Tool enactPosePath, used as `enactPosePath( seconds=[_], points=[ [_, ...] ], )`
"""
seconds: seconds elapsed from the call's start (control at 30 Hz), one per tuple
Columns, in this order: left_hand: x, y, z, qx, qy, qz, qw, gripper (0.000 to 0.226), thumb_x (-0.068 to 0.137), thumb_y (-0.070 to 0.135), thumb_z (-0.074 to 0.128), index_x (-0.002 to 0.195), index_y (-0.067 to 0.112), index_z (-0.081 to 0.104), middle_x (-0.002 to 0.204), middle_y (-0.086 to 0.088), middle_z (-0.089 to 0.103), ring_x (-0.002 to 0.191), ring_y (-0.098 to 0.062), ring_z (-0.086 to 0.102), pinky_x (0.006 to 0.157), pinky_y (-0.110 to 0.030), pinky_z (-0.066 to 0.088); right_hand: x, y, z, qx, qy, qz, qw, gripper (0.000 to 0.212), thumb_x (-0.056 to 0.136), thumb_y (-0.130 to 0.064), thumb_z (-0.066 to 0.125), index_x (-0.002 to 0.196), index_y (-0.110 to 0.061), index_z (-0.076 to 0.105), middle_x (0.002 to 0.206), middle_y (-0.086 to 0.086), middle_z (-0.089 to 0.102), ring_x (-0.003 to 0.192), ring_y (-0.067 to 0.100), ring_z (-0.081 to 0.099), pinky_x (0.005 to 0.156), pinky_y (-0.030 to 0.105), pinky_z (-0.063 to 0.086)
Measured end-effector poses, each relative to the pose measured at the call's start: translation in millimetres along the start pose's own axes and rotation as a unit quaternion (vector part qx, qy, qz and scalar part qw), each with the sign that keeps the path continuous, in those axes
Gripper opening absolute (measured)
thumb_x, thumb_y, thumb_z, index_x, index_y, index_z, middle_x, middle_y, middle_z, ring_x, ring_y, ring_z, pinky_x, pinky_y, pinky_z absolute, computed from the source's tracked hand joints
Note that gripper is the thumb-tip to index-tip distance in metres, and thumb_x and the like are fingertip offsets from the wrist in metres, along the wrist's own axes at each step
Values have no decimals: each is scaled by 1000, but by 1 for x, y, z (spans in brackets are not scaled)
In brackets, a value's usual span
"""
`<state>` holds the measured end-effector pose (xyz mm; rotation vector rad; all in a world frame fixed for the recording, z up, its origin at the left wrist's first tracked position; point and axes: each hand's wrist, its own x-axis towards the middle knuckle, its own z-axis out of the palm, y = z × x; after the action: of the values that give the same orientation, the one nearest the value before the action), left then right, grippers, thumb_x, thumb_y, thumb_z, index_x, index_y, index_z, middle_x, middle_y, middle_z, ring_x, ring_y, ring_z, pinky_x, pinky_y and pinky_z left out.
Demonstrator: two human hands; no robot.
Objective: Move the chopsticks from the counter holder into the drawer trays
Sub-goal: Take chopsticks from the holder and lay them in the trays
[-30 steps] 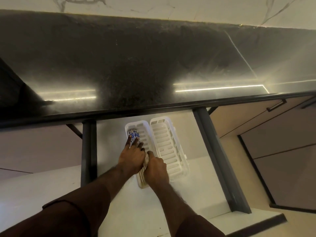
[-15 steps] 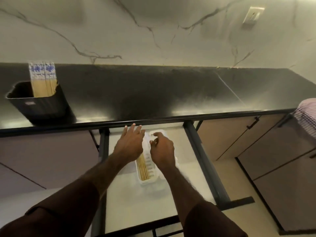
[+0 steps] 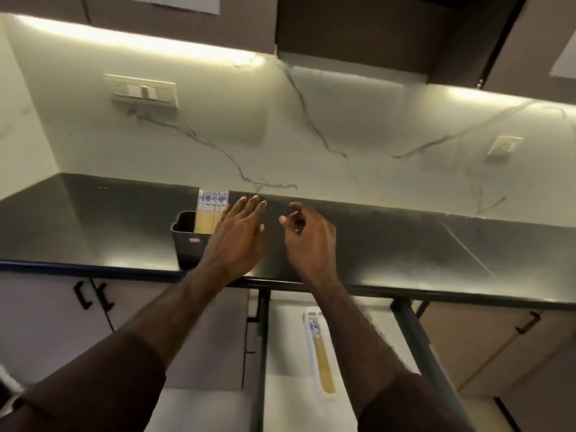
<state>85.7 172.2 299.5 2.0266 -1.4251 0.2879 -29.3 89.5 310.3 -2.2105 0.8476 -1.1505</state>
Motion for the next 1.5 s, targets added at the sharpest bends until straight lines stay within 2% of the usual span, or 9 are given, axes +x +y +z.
enactPosePath(
  seconds=[0.1,0.2,0.3,0.37,0.47,0.57,0.77,1.0,1.5],
  points=[
    [-2,-47,-36,-1,22,-8,1000,52,98,12,43,148,7,31,156,-12,28,147,-26,19,121,-39,10,12,-41,39,-2,-1,-25,1000,27,91,-28,63,115,-16,64,102,1,73,94,14,67,89,32,53],
    [-2,-101,-66,-1,8,-12,1000,57,94,13,46,148,7,29,156,-12,30,146,-26,20,121,-42,13,19,-76,84,2,-3,-34,999,27,91,-27,64,116,-17,65,104,-1,73,91,7,66,73,1,44],
    [-6,-151,-90,8,-16,-9,1000,61,93,14,48,149,8,25,157,-12,28,146,-26,21,120,-43,14,22,-103,131,3,-11,-35,999,30,90,-24,67,118,-17,64,107,-1,72,87,2,60,65,-10,32],
    [-5,-178,-98,6,-22,-10,1000,59,96,13,45,150,10,23,157,-10,27,147,-24,20,120,-41,14,24,-113,155,4,-15,-24,1000,31,89,-23,68,119,-18,64,110,-1,72,90,2,62,70,-5,37],
    [4,-215,-100,3,-41,-13,999,58,97,15,44,151,11,20,159,-8,23,147,-21,17,121,-40,12,28,-116,189,2,-17,-5,1000,35,89,-22,68,123,-15,63,112,2,71,96,9,66,83,20,55],
    [15,-239,-89,-10,-58,-21,998,59,98,14,44,151,11,20,159,-7,22,148,-21,16,121,-42,14,36,-108,215,-5,-30,17,999,37,90,-22,67,125,-14,62,115,4,70,99,12,66,86,30,58],
    [40,-276,-49,-31,-98,-11,995,59,98,16,44,151,13,18,159,-8,23,147,-22,18,120,-46,17,62,-72,259,-26,-51,36,998,37,90,-20,66,126,-14,61,118,6,69,103,12,66,89,34,58],
    [105,-313,8,-29,-144,-14,989,64,98,24,46,152,17,13,160,-6,18,148,-21,14,120,-41,8,109,-17,309,-42,-94,71,992,38,91,-21,64,129,-18,59,120,2,68,96,1,61,88,22,54],
    [177,-366,91,-86,-167,-44,981,67,96,21,49,152,16,13,159,-8,23,146,-21,21,114,-29,5,150,30,376,-56,-139,144,978,39,94,-26,58,133,-24,55,123,-3,67,108,6,62,96,33,53]
  ],
)
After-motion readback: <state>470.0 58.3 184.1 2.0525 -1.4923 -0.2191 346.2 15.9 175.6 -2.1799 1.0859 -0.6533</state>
